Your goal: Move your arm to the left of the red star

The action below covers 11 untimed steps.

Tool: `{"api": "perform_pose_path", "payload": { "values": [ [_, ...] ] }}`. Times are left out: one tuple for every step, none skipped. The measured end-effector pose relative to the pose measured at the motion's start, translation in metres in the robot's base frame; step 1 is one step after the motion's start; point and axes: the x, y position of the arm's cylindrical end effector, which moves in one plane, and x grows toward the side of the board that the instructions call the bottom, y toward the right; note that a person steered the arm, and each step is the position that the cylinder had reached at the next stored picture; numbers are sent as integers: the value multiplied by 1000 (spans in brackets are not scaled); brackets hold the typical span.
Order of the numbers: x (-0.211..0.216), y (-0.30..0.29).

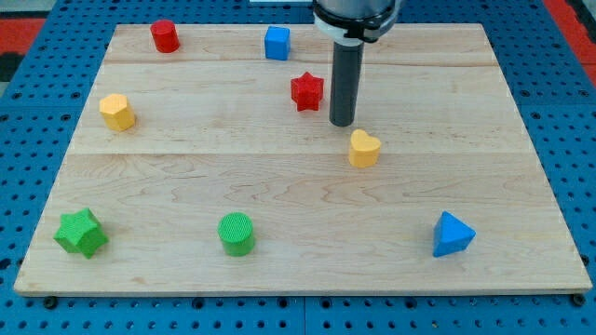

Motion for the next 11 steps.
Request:
{"api": "perform_pose_path", "payload": {
  "values": [
    [34,8],
    [36,29],
    [23,6],
    [2,-2],
    [19,-57],
    [17,-102],
    [-27,-130],
    [-48,-130],
    [-50,-143],
    [-52,-147],
    [-58,-148]
  ]
}}
